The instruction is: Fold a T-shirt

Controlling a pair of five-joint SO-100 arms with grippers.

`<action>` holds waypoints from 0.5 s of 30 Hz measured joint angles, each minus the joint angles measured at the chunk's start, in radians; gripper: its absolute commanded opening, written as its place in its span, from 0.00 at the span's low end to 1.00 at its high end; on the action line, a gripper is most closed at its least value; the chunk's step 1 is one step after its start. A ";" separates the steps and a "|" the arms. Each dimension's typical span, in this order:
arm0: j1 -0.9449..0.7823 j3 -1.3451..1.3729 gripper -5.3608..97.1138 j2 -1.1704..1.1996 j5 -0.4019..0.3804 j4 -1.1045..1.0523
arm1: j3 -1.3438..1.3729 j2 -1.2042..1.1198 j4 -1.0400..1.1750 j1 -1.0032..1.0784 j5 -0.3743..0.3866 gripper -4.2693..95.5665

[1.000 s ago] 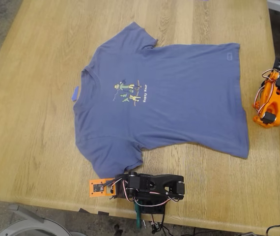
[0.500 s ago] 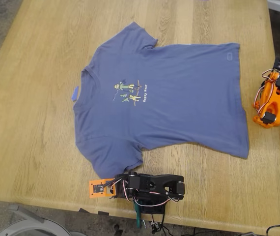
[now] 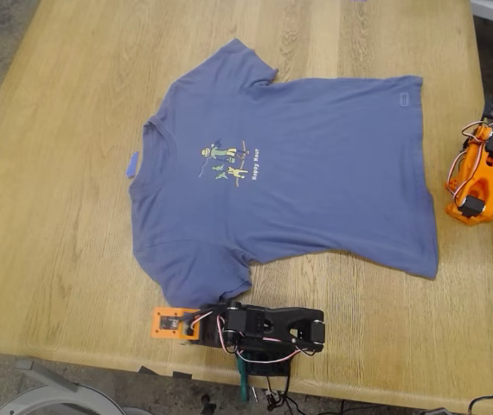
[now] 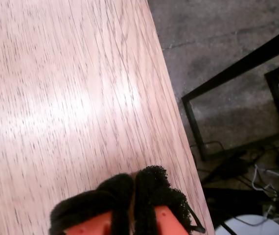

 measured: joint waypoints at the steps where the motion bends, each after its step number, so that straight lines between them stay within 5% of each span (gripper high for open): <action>1: 0.014 0.000 0.07 0.000 0.006 -0.035 | -0.008 0.000 -0.014 -0.011 0.015 0.16; 9: 0.183 -0.017 0.27 0.000 -0.028 -0.095 | -0.129 0.000 -0.087 -0.054 0.210 0.21; 15: 0.302 -0.135 0.43 0.000 -0.058 -0.037 | -0.256 0.000 -0.179 -0.170 0.281 0.28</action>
